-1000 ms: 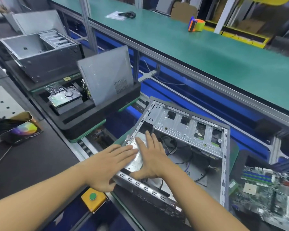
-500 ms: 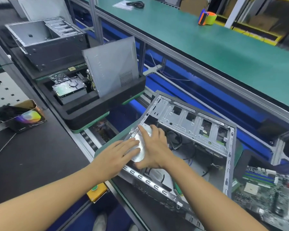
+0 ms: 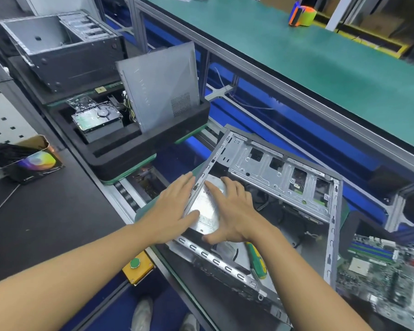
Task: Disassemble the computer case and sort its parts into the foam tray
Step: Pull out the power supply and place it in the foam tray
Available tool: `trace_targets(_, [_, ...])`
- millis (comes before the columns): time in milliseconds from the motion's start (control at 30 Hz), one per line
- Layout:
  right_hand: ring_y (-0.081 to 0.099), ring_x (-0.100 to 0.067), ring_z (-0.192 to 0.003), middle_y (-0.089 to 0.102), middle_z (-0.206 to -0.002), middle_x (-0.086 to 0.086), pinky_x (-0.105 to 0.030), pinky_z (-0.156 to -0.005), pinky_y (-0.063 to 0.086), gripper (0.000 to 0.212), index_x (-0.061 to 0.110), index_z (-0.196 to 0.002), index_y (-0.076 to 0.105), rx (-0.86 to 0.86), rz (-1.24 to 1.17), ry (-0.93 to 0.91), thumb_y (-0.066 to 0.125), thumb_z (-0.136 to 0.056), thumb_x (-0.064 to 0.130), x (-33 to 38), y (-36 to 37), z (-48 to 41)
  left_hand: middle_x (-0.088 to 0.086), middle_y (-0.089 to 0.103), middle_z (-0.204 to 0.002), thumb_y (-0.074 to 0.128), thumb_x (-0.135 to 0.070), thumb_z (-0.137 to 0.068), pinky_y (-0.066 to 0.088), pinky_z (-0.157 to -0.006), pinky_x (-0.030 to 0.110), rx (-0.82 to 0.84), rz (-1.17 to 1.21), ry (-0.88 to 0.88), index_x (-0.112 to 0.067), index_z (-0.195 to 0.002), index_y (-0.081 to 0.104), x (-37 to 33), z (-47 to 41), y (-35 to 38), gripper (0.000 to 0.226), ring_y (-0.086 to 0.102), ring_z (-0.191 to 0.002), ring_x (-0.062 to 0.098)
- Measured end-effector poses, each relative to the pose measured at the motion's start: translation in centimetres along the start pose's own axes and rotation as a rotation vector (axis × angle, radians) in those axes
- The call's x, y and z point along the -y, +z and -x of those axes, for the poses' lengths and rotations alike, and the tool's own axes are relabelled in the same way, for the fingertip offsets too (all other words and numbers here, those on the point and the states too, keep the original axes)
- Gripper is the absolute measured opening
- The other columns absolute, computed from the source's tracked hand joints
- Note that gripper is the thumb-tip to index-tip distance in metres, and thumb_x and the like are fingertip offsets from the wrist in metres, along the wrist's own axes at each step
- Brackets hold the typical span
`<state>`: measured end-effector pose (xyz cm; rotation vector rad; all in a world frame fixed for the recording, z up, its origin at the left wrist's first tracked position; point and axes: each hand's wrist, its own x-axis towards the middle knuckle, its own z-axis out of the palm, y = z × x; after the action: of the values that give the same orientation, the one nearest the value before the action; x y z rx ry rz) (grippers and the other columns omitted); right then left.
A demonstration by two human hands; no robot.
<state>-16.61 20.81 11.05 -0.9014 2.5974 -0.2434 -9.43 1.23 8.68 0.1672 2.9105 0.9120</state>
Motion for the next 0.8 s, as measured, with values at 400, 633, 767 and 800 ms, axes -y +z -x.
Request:
trace_targets(400, [-0.021,-0.014,-0.148,-0.016,-0.158,0.017,-0.051,-0.111,0.038,0.127,0.038,-0.156,0.007,-0.011,-0.156,-0.023,0.074,-0.050,0.062,-0.1,-0.3,1.2,-0.029,0.033,-0.138,0.040,-0.023,-0.101,0.036,-0.100,0.025,-0.115,0.250,-0.071,-0.044,-0.136,0.032,0.2,-0.2,1.4,0.042,0.037,-0.117,-0.010])
trace_targets(633, [-0.031,-0.016,-0.148,-0.027,-0.161,0.012,-0.053,-0.104,0.042,0.124,0.037,-0.156,0.003,-0.024,-0.151,0.004,0.077,-0.058,0.051,1.3,0.1,1.3,-0.024,0.037,-0.140,0.039,-0.022,-0.102,0.032,-0.101,0.023,-0.107,0.263,-0.098,-0.040,-0.141,0.035,0.3,-0.4,1.2,0.044,0.038,-0.121,-0.007])
trace_targets(767, [-0.035,-0.012,-0.146,-0.029,-0.161,0.013,-0.052,-0.105,0.041,0.124,0.036,-0.157,0.004,-0.036,-0.211,0.028,0.081,-0.060,0.047,0.9,0.3,1.8,-0.024,0.040,-0.139,0.040,-0.016,-0.101,0.032,-0.099,0.020,-0.106,0.279,-0.076,-0.042,-0.140,0.040,-0.1,-0.5,1.0,0.046,0.039,-0.123,-0.008])
trace_targets(800, [-0.034,-0.011,-0.146,-0.029,-0.161,0.014,-0.052,-0.105,0.041,0.124,0.034,-0.158,0.005,-0.047,-0.223,0.036,0.081,-0.060,0.046,0.7,0.5,1.9,-0.024,0.041,-0.139,0.041,-0.016,-0.101,0.031,-0.098,0.019,-0.104,0.280,-0.080,-0.042,-0.140,0.041,-0.2,-0.5,1.0,0.046,0.039,-0.123,-0.008])
